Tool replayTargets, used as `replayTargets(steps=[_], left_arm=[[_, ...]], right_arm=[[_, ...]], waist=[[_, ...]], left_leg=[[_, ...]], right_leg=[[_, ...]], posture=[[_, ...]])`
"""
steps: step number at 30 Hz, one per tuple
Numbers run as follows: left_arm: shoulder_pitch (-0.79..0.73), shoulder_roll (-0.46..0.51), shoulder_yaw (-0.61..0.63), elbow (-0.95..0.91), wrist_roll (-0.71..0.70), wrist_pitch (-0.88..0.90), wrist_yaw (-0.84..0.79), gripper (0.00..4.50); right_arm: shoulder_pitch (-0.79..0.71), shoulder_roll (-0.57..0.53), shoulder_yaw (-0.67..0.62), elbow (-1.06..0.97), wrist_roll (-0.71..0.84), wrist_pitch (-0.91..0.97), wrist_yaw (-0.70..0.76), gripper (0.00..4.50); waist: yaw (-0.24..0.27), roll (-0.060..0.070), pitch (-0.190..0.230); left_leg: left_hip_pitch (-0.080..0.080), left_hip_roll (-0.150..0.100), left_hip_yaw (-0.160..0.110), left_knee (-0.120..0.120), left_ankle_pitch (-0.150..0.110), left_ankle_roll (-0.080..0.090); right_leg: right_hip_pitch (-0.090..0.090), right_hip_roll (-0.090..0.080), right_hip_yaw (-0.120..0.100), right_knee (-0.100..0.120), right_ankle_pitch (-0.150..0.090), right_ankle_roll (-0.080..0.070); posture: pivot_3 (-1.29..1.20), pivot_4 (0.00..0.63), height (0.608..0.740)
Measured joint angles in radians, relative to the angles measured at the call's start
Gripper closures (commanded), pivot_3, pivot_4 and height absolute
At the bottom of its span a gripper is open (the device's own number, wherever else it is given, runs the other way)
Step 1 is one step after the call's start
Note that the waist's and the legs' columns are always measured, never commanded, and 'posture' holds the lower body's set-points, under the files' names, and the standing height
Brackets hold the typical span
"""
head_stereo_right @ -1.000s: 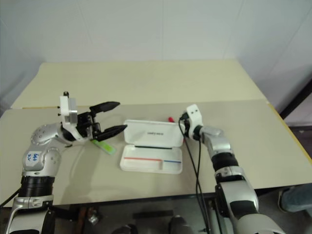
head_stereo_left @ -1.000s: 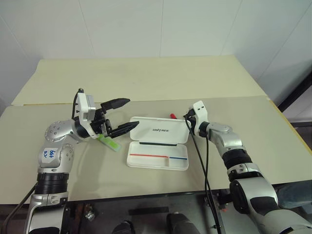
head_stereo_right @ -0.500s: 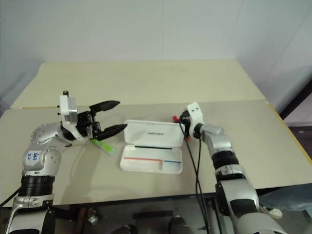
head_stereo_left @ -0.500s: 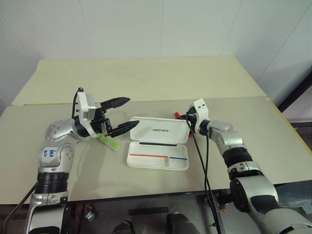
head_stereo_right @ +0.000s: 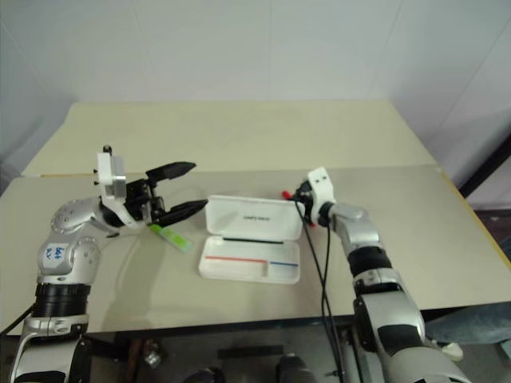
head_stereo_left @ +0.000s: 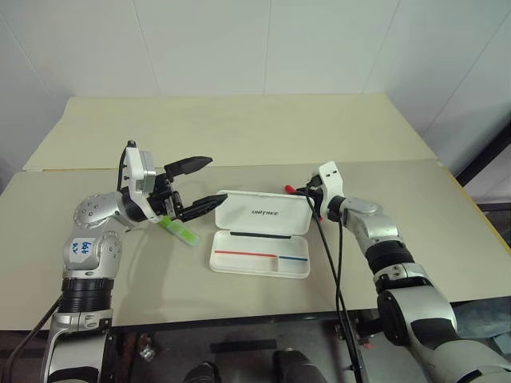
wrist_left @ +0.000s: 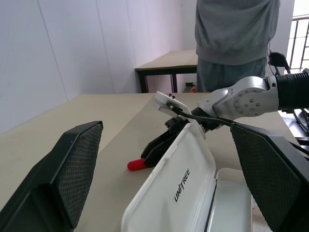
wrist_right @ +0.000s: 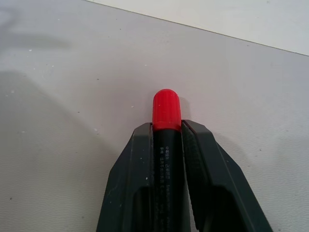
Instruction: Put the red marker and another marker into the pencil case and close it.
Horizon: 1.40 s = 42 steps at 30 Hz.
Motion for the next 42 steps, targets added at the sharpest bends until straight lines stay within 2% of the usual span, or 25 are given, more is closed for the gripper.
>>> replayTargets(steps=[7, 13, 27, 33, 42], left_arm=[[-0.005, 0.0, 0.0, 0.002, 0.0, -0.002, 0.0, 0.0], [-0.006, -0.001, -0.001, 0.007, 0.0, -0.005, 0.0, 0.0], [-0.011, -0.012, -0.012, 0.034, 0.001, -0.011, -0.024, 0.0], [-0.011, 0.007, -0.033, 0.062, 0.001, -0.012, -0.103, 0.0], [-0.064, 0.029, -0.044, 0.157, 0.016, -0.044, -0.213, 0.0]], right_arm=[[-0.018, -0.01, -0.01, 0.047, 0.004, -0.031, -0.008, 3.98], [-0.035, -0.062, -0.035, 0.083, 0.002, -0.038, -0.031, 3.98], [-0.079, -0.126, -0.034, 0.075, -0.002, -0.066, -0.013, 3.98], [-0.089, -0.167, -0.028, -0.024, -0.012, -0.055, 0.05, 3.98], [-0.076, -0.224, 0.034, -0.354, -0.014, 0.087, 0.174, 3.98]], waist=[[0.002, 0.0, 0.0], [0.002, 0.0, 0.0], [-0.001, 0.005, 0.003], [-0.002, 0.005, 0.003], [0.003, 0.005, 0.004]], left_leg=[[-0.001, -0.001, 0.0, 0.0, 0.0, 0.001], [-0.002, -0.001, 0.0, -0.005, 0.0, 0.0], [-0.004, 0.001, 0.002, -0.006, 0.0, 0.0], [-0.004, 0.001, 0.002, -0.007, 0.0, 0.0], [-0.004, 0.001, 0.002, -0.006, 0.0, 0.0]], right_leg=[[0.0, -0.001, 0.0, -0.001, 0.0, 0.001], [-0.002, -0.001, 0.0, -0.004, 0.0, 0.0], [-0.003, 0.0, 0.0, -0.009, 0.0, 0.0], [-0.003, 0.0, 0.0, -0.008, 0.0, 0.0], [-0.004, 0.0, 0.0, -0.008, 0.0, 0.0]], posture=[[0.0, 0.15, 0.74], [0.0, 0.15, 0.74], [0.0, 0.15, 0.74], [0.0, 0.15, 0.74], [0.0, 0.15, 0.74]])
